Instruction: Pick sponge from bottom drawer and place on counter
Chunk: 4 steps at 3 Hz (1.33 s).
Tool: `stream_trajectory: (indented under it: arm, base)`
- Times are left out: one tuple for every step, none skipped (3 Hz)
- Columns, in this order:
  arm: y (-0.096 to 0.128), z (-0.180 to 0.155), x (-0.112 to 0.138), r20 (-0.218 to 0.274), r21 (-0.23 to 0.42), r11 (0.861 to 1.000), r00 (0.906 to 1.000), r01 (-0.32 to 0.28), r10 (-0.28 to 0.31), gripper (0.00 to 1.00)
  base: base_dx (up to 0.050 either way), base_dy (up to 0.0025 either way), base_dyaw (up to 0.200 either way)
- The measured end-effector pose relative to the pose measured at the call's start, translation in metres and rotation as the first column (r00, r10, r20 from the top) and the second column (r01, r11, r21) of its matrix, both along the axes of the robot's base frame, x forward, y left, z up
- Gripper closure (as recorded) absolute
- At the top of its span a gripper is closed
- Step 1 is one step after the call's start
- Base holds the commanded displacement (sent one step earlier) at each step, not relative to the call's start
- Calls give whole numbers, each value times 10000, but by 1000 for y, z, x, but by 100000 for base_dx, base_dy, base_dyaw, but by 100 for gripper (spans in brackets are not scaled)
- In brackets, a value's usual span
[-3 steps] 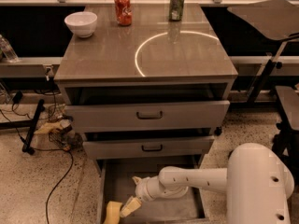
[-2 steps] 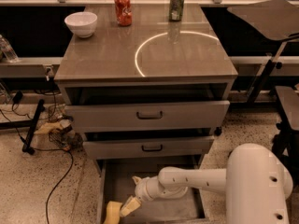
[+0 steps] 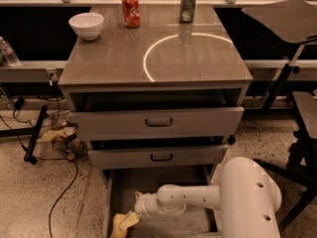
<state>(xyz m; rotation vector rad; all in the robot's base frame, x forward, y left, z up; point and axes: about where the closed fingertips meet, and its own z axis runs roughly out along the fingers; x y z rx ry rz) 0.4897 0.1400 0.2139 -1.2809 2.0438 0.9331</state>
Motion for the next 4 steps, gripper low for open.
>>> stream_trajectory:
  arm:
    - [14,-33,9,250,-431,9982,9989,407,-396,0]
    - [18,-50,11,368,-768,9954,9978,570,-543,0]
    - [25,-71,3,439,-1045,9926,9973,624,-581,0]
    - [33,-89,-4,637,-1266,9891,9956,758,-681,2]
  base:
    - [0,0,0]
    - [0,0,0]
    - [0,0,0]
    - [0,0,0]
